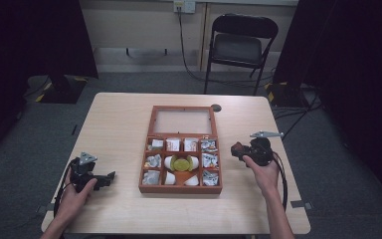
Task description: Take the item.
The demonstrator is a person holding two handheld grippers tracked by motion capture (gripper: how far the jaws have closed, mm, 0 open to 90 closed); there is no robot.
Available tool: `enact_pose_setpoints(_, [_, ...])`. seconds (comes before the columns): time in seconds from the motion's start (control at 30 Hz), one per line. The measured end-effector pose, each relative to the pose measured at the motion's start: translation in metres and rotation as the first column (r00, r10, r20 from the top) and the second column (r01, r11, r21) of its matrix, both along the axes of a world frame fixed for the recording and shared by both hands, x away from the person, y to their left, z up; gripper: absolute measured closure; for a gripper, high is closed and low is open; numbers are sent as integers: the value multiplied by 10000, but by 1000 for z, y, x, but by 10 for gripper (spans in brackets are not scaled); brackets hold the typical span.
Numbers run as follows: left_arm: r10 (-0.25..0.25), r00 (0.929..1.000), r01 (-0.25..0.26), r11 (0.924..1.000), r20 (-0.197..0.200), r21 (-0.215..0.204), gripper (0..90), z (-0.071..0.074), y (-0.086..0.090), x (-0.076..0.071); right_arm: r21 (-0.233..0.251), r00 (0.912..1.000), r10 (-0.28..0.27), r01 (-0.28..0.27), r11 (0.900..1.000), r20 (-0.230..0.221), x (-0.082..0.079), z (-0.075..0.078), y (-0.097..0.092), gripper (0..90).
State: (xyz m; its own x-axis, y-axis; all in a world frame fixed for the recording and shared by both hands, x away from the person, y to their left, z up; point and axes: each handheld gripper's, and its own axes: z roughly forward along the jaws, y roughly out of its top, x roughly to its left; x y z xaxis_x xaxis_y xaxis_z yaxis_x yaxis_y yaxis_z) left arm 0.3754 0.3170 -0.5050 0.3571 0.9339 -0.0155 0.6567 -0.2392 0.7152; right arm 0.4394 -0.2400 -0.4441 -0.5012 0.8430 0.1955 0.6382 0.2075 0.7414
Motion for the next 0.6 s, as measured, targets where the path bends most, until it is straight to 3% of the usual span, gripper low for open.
enact_pose_setpoints(0.1, [-20, 10000, 20, 10000, -19, 38, 0, 0, 0, 0, 57, 9999, -21, 22, 10000, -148, 2, -5, -2, 542])
enact_pose_setpoints(0.37, [-37, 10000, 37, 10000, -25, 55, 0, 0, 0, 0, -352, 9987, -267, 251, 9991, -435, 6, -20, -5, 537])
enact_pose_setpoints(0.6, [-37, 10000, 37, 10000, 0, 34, 0, 0, 0, -1, -481, 9984, -387, 367, 9982, -409, 6, -22, -5, 512])
